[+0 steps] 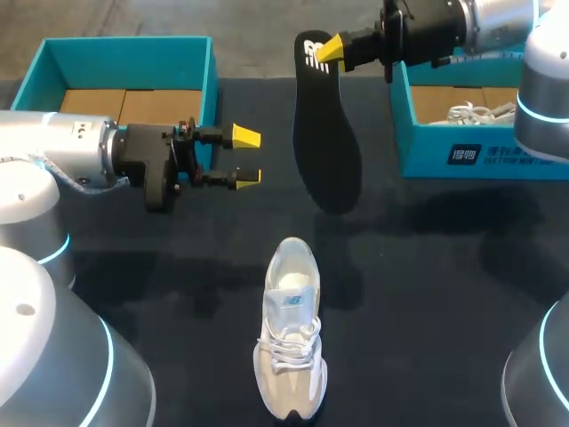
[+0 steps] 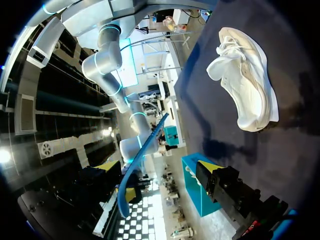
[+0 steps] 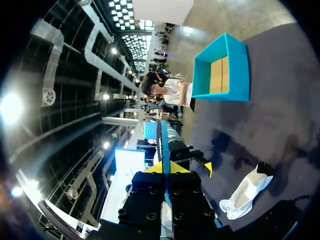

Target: Take the shoe out of the shoebox, open the shoe tongue, remove and reinsert the insole, then place the shoe into the shoebox

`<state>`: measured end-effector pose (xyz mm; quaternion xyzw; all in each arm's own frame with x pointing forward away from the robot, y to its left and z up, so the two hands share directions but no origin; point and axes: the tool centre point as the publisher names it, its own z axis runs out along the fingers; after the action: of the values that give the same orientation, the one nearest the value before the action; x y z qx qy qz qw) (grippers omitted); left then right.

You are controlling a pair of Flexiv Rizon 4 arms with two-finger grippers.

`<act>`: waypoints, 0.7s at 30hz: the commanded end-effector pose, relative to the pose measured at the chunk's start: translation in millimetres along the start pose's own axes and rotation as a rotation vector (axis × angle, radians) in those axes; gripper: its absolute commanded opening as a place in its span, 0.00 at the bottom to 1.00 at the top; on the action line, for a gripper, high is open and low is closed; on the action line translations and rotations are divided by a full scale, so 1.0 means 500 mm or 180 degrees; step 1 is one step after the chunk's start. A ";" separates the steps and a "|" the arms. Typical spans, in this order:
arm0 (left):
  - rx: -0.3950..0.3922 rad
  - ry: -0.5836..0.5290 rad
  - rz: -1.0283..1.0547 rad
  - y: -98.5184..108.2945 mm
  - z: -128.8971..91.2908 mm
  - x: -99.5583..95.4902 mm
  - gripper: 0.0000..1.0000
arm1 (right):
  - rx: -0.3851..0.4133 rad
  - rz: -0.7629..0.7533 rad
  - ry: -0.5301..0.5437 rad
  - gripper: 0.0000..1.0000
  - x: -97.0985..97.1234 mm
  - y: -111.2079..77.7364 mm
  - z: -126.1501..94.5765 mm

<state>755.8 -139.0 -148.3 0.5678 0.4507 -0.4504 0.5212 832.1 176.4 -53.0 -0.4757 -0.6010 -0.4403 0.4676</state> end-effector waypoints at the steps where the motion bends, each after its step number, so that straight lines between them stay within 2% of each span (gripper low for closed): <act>1: -0.0048 -0.0073 0.0027 -0.006 -0.003 -0.006 1.00 | -0.0002 -0.0001 0.0002 0.00 -0.001 0.001 0.002; 5: 0.0006 -0.0269 0.0071 -0.018 -0.010 -0.026 1.00 | -0.0002 -0.0001 0.0002 0.00 -0.001 0.001 0.002; 13: 0.0195 -0.0374 0.0159 -0.040 0.003 -0.063 1.00 | -0.0002 -0.0001 0.0002 0.00 -0.001 0.001 0.002; 14: 0.0258 -0.0415 0.0195 -0.043 0.008 -0.079 1.00 | -0.0002 -0.0001 0.0002 0.00 -0.001 0.001 0.002; 21: 0.0311 -0.0468 0.0373 -0.043 0.029 -0.089 1.00 | -0.0002 -0.0001 0.0002 0.00 -0.001 0.001 0.002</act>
<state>721.6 -148.2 -107.4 0.5839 0.3608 -0.4815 0.5450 832.2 176.5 -53.1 -0.4755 -0.6008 -0.4407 0.4677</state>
